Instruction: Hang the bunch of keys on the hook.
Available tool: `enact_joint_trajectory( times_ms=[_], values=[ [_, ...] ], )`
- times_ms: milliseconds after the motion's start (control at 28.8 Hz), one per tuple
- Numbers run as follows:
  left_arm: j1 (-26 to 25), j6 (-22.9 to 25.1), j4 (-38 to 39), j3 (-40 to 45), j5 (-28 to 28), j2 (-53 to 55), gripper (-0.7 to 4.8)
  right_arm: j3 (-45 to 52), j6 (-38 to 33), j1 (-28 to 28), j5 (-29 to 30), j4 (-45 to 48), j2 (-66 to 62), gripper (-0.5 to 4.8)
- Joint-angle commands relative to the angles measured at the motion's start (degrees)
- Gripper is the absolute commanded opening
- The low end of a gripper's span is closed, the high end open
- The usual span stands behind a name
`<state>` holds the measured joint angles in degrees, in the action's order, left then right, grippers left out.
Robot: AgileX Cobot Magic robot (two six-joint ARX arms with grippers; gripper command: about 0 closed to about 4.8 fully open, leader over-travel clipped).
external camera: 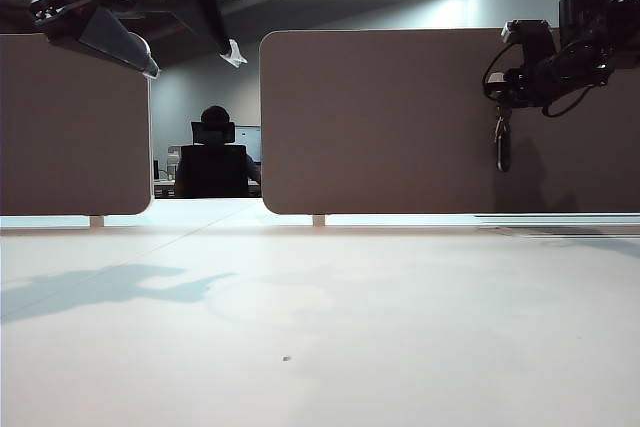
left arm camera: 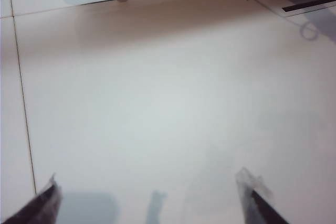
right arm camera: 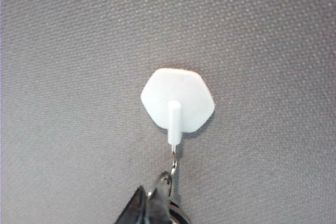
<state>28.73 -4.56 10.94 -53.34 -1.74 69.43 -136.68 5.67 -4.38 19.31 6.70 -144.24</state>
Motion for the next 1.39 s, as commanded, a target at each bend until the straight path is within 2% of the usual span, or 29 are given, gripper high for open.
enact_joint_trajectory(
  times_ms=[35,417,973,1007,1077,1146,1181,1389],
  values=[
    [0.1,0.0,-0.7,-0.1,-0.2,0.2,4.79,-0.3,0.1,1.1,0.5,3.9,0.8,-0.08],
    [0.1,0.0,0.9,-0.1,-0.1,0.3,4.79,-0.3,0.1,2.1,-1.8,3.8,-1.2,-0.08],
    [0.1,0.0,3.6,-0.1,-0.2,0.3,4.79,-0.3,0.1,1.9,-1.7,3.2,-3.4,-0.04],
    [0.1,0.0,3.6,-0.1,-0.2,0.3,4.79,-0.3,0.1,1.9,-1.7,3.2,-3.4,0.09],
    [0.1,0.0,3.6,-0.1,-0.2,0.3,4.79,-0.3,0.1,1.9,-1.8,3.4,-3.3,0.91],
    [0.1,0.0,3.7,-0.1,-0.2,0.3,4.79,-0.3,0.1,1.9,-1.7,3.9,-3.3,1.98],
    [0.1,0.0,3.7,-0.1,-0.2,0.3,4.79,-0.3,0.1,2.0,-1.8,3.9,-3.3,2.26],
    [0.1,0.1,3.6,-0.1,-0.2,0.3,4.79,-0.3,0.1,2.0,-1.6,3.7,-3.1,2.34]
  ],
)
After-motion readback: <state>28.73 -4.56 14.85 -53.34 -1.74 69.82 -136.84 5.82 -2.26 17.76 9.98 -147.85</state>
